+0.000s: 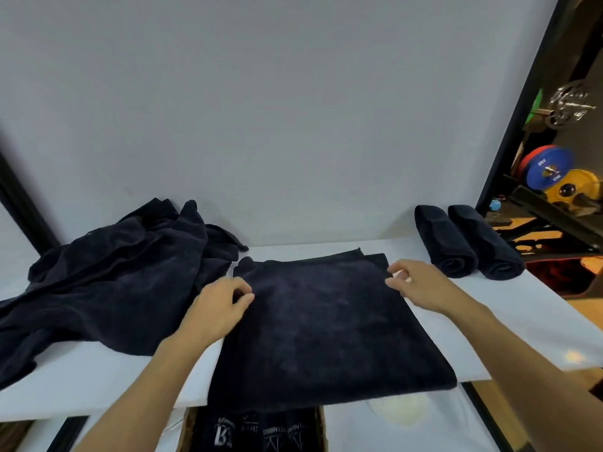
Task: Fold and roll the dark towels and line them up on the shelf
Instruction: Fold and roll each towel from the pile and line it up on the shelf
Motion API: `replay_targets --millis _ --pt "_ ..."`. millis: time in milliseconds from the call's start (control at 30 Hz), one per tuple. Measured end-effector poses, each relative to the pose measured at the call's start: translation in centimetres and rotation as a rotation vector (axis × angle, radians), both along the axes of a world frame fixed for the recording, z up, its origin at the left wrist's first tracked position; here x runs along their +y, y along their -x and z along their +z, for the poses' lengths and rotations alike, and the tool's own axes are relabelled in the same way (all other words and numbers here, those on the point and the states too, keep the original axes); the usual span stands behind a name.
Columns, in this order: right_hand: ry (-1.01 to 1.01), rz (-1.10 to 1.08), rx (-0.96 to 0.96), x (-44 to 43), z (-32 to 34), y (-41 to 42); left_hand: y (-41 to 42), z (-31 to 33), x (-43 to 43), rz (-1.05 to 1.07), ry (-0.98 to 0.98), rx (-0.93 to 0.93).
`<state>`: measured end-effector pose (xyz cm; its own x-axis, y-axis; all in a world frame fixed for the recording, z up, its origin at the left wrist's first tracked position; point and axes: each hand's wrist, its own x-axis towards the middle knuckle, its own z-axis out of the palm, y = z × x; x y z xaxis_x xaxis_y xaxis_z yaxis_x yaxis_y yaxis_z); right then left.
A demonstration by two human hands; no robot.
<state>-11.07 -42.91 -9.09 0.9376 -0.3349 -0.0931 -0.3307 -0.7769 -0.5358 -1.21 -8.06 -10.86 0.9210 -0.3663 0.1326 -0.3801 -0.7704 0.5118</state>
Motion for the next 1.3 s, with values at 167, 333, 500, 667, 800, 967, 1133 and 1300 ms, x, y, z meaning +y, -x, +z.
replay_targets --millis 167,333,500,667,800,967,1133,1300 --pt "0.020 -0.184 0.013 -1.7 -2.4 -7.8 -6.8 -2.1 -3.0 0.118 0.021 0.126" --pt "-0.015 -0.182 -0.069 -3.4 -2.8 -9.8 -7.8 -1.5 -4.1 0.192 0.016 0.048" --pt "-0.344 -0.082 -0.206 -4.7 -2.2 -10.5 -7.8 0.7 -2.5 0.191 -0.026 0.068" --pt "-0.271 0.034 -0.099 -4.1 -2.5 -12.9 -9.2 1.7 -2.1 0.191 0.026 0.058" --pt "-0.089 0.056 -0.132 -3.2 -3.1 -14.4 -9.9 0.4 -2.5 0.195 -0.057 0.081" --pt "0.045 0.171 -0.099 -2.6 -3.7 -15.3 -10.3 -0.4 -2.8 0.067 -0.102 0.070" --pt "-0.001 0.182 0.129 -2.8 -2.5 -15.2 -10.9 -0.2 -2.7 0.076 -0.198 0.166" --pt "-0.225 0.183 0.114 -3.1 -0.6 -14.5 -10.2 3.0 -2.0 0.051 -0.204 0.165"
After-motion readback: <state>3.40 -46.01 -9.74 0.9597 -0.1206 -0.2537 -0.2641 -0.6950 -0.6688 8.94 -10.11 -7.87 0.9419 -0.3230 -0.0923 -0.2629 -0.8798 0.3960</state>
